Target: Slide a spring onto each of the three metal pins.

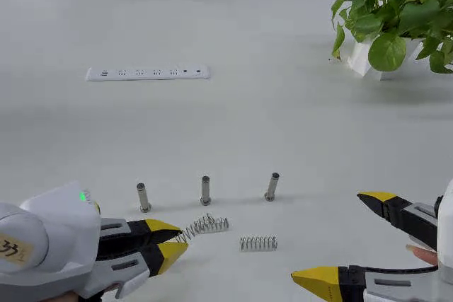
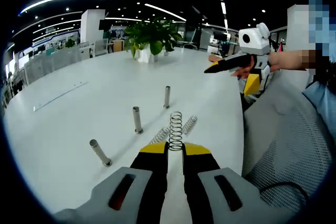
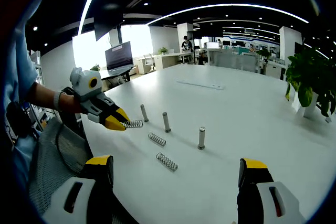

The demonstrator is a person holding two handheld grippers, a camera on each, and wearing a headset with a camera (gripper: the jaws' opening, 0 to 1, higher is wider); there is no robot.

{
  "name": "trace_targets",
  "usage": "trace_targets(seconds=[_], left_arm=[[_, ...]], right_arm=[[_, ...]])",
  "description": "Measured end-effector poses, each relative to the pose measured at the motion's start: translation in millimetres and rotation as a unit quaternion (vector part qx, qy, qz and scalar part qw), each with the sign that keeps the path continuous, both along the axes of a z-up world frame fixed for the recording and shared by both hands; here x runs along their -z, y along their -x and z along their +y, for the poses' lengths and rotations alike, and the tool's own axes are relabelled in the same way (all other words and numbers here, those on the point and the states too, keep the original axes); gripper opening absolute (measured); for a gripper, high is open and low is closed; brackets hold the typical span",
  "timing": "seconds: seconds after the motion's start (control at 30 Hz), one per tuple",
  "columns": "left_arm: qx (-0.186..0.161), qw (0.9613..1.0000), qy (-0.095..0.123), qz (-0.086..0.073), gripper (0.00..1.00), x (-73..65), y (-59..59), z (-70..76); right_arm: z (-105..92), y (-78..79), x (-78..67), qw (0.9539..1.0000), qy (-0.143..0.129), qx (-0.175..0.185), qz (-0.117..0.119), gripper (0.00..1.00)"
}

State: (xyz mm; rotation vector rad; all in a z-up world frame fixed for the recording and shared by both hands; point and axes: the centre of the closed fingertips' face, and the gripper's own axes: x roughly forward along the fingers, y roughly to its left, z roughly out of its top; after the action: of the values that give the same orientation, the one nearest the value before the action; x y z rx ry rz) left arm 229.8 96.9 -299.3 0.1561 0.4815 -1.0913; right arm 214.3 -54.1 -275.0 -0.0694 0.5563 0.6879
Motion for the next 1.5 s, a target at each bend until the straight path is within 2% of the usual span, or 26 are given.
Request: trace_targets(seconds=[0.3,0.53,0.7,0.87,1.03,1.1,1.23,1.33,1.5], left_arm=[[0.004,0.9998,0.021,-0.005,0.06,-9.0,4.3,-12.5],[0.019,0.9993,0.031,-0.007,0.06,-14.6,11.3,-22.4],[0.045,0.9982,0.040,-0.004,0.06,-19.0,19.5,-29.3],[0.066,0.9969,0.041,-0.003,0.06,-22.4,25.5,-32.4],[0.095,0.9945,0.044,0.003,0.06,-24.4,34.1,-35.5],[0.109,0.9930,0.045,0.006,0.06,-25.2,39.0,-37.0],[0.134,0.9900,0.044,0.011,0.06,-25.7,48.3,-38.8],[0.143,0.9887,0.042,0.012,0.06,-26.3,51.6,-39.0],[0.156,0.9866,0.046,0.017,0.06,-27.8,56.6,-39.8]], right_arm=[[19.7,-2.2,-7.0,0.9995,-0.021,-0.021,0.005,0.95],[36.7,-1.8,-12.8,0.9980,-0.042,-0.047,0.013,0.84],[49.6,2.4,-15.3,0.9951,-0.052,-0.082,0.021,0.77],[59.1,9.9,-14.6,0.9909,-0.050,-0.121,0.032,0.68],[68.6,19.4,-14.1,0.9833,-0.057,-0.166,0.049,0.52],[74.5,24.9,-16.4,0.9784,-0.067,-0.187,0.056,0.46],[79.5,34.0,-15.5,0.9696,-0.062,-0.227,0.066,0.36],[80.3,36.7,-15.0,0.9659,-0.057,-0.244,0.066,0.29],[80.7,42.0,-14.6,0.9592,-0.053,-0.269,0.070,0.23]])
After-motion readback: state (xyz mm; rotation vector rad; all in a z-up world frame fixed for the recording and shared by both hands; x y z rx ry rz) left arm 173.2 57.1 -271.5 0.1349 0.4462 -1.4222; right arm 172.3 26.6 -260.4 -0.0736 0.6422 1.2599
